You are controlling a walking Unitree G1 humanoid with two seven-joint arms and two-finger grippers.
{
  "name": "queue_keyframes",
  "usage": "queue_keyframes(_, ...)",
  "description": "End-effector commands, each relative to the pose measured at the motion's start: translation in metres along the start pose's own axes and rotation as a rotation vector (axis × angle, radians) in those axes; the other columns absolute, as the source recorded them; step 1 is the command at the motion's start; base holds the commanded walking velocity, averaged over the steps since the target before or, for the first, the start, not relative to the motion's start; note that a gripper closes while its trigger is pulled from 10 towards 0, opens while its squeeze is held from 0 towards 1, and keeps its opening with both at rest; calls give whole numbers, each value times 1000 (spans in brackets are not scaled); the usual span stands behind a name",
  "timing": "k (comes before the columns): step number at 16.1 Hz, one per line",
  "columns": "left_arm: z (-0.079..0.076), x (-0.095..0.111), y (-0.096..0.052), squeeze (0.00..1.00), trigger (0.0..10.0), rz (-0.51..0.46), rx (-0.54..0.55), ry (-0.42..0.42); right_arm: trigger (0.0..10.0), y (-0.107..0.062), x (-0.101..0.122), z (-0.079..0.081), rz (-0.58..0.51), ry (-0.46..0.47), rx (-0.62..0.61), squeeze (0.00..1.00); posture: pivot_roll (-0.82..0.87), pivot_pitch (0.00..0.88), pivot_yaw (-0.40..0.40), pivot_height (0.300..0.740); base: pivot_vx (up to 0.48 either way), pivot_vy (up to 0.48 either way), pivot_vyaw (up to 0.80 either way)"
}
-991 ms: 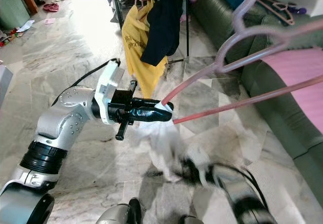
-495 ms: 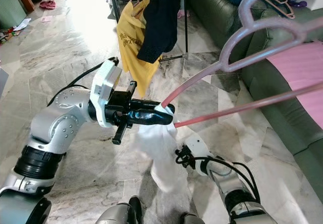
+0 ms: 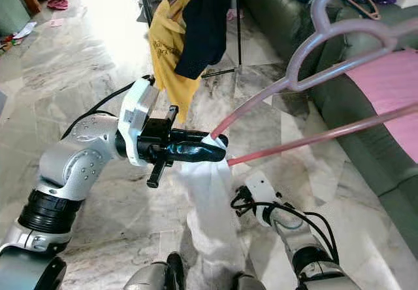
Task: Hang hanger
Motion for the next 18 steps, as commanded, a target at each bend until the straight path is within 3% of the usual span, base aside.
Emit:
queue_keyframes(1,-7,5,2,0,10000,-4,-25,29,0,1,-2,6,3,16,6,0,-42,192,65,740,0,0,0)
queue_keyframes(3,-5,-2,1,0,10000,8,-12,16,0,-1,-3,10,-7,5,38,0,-41,193,65,740,0,0,0)
queue_keyframes(4,-3,-5,0,0,10000,10,-5,4,4039,-3,-3,14,-23,2,79,0,-41,193,65,740,0,0,0)
queue_keyframes(5,2,-12,-5,0,10000,24,24,-17,10000,-8,-1,15,-57,-5,124,1000,-34,195,64,740,0,0,0)
queue_keyframes(7,16,-28,-17,0,10000,18,94,-79,10000,-23,-1,12,-105,-27,215,1000,-41,210,65,740,0,0,0)
queue_keyframes(10,20,-41,-23,0,10000,32,115,-120,10000,-40,-5,8,-114,-54,320,1000,-54,227,67,740,0,0,0)
queue_keyframes(13,20,-41,-22,0,10000,44,102,-113,10000,-59,-11,2,-86,-78,416,1000,-58,237,69,740,0,0,0)
queue_keyframes(18,10,-31,-16,0,10000,63,46,-79,10000,-59,-8,6,-67,-121,486,1000,-40,238,81,740,0,0,0)
Point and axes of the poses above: a point about 5 cm out from each wrist's last joint towards the gripper, its own y axis pointing out of the wrist towards the gripper, its own x axis along the axis of the wrist's last joint, z = x × y, the point moved 6 cm from there along y, pointing out of the wrist towards the gripper, and after that the axes turned 15 degrees about -y, right-handed, at the moved point
